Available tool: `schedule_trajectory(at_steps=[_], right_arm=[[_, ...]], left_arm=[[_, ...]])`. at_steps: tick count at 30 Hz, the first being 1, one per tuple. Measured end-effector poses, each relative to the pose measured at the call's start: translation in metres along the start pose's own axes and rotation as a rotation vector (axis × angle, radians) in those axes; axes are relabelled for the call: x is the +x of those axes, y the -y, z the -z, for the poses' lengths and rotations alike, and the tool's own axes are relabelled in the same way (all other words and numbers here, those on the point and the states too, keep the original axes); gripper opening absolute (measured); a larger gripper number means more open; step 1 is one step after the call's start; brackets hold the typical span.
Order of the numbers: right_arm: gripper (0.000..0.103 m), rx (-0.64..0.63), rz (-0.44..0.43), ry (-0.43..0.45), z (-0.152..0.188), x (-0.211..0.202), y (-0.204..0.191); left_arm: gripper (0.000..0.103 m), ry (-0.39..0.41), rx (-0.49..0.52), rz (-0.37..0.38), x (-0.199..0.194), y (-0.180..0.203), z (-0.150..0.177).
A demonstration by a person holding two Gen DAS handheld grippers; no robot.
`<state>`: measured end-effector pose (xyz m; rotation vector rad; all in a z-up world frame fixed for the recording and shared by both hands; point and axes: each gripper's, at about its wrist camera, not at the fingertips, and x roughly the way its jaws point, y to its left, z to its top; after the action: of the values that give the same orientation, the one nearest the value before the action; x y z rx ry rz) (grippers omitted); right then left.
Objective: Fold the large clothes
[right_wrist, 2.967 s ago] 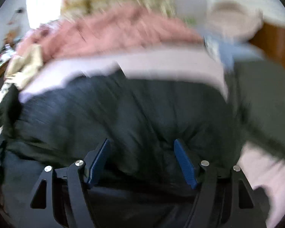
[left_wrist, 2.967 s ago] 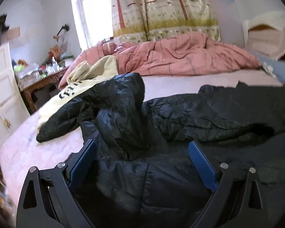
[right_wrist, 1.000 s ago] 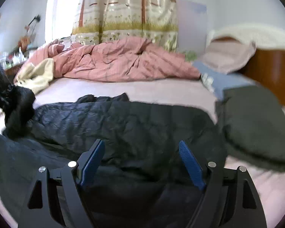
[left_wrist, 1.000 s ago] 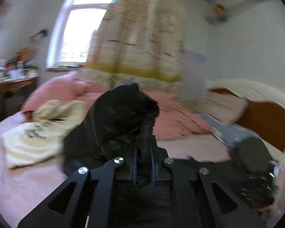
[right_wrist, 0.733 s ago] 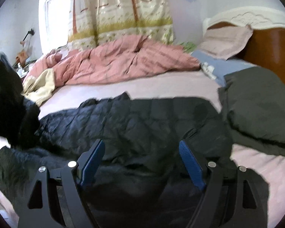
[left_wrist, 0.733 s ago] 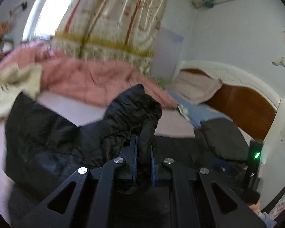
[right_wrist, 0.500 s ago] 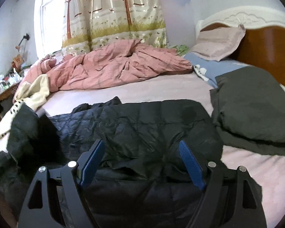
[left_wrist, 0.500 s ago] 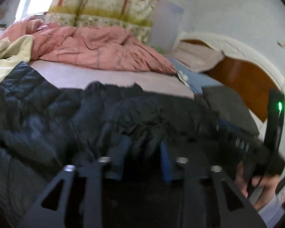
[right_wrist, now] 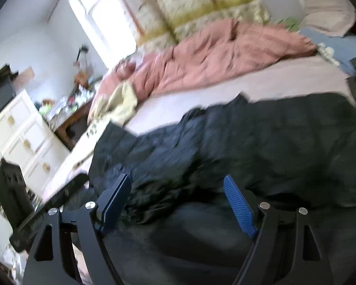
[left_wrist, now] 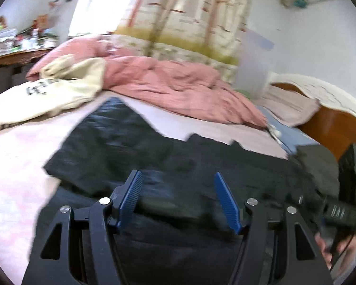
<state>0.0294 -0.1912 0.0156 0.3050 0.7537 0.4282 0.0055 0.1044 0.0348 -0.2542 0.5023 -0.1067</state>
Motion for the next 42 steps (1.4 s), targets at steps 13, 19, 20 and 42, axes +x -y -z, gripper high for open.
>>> schedule_trajectory(at_steps=[13, 19, 20, 42], right_arm=[[0.006, -0.314, 0.591, 0.319, -0.012, -0.034, -0.008], [0.006, -0.111, 0.704, 0.239, -0.029, -0.047, 0.077], [0.006, -0.079, 0.701, 0.239, -0.031, -0.05, 0.088], [0.078, 0.021, 0.512, -0.133, -0.014, 0.001, 0.124]], left_arm=[[0.066, -0.028, -0.086, -0.072, 0.017, -0.017, 0.015], [0.067, -0.044, -0.074, -0.083, 0.022, -0.018, 0.015], [0.067, -0.045, -0.069, -0.091, 0.023, -0.017, 0.016], [0.067, -0.145, 0.055, -0.167, 0.056, 0.003, 0.036]])
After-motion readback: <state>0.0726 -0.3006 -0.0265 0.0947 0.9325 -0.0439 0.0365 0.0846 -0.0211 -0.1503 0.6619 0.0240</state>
